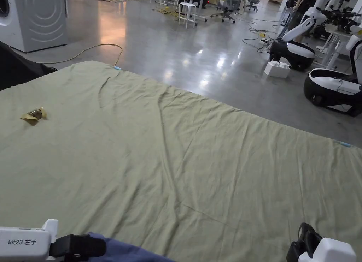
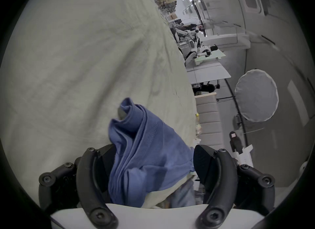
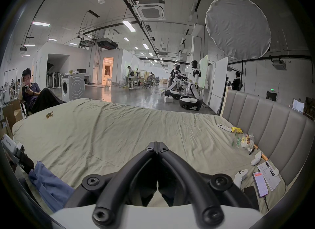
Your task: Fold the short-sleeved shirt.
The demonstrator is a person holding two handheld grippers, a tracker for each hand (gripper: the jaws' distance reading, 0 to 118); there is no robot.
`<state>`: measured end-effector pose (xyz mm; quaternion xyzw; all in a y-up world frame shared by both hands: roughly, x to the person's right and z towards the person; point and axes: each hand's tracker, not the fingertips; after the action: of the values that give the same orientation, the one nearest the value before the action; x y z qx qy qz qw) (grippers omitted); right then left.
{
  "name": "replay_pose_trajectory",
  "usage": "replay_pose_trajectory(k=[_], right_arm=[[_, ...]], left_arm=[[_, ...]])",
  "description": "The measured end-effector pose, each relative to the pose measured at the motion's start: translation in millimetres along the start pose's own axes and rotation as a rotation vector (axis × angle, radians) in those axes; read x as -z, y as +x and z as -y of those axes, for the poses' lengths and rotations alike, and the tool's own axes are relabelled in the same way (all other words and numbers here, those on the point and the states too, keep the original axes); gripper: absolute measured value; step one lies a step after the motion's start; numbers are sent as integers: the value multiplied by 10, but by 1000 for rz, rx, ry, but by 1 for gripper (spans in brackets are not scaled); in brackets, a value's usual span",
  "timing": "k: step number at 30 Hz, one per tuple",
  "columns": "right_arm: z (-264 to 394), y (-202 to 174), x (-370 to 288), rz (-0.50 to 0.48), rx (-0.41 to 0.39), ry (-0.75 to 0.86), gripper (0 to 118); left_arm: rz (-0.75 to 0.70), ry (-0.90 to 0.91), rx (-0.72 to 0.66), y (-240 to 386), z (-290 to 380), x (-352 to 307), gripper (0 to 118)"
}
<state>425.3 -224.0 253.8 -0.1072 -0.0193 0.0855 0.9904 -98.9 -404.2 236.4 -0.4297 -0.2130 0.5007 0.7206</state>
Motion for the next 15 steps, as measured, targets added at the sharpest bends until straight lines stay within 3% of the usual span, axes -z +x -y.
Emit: replay_pose_trajectory(k=[2,3,5,7,9,15], right_arm=[[3,-7,-4,-1,6,-2,1],[5,-10,-8,-3,12,1,1],[5,-25,-8,-5,14,3,1],[14,-43,5,-7,12,0,1],[15,-49,11,-7,13,-7,1],[11,-15,7,-3,15,-7,1]], left_arm=[[-1,-5,19,22,13,76,79],[-4,-14,31,79,31,105,66],[-67,-53,57,119,54,200,21],[-190,-73,112,116,79,299,19],[-131,-29,100,119,47,240,15],[-199,-31,187,333,27,104,11]])
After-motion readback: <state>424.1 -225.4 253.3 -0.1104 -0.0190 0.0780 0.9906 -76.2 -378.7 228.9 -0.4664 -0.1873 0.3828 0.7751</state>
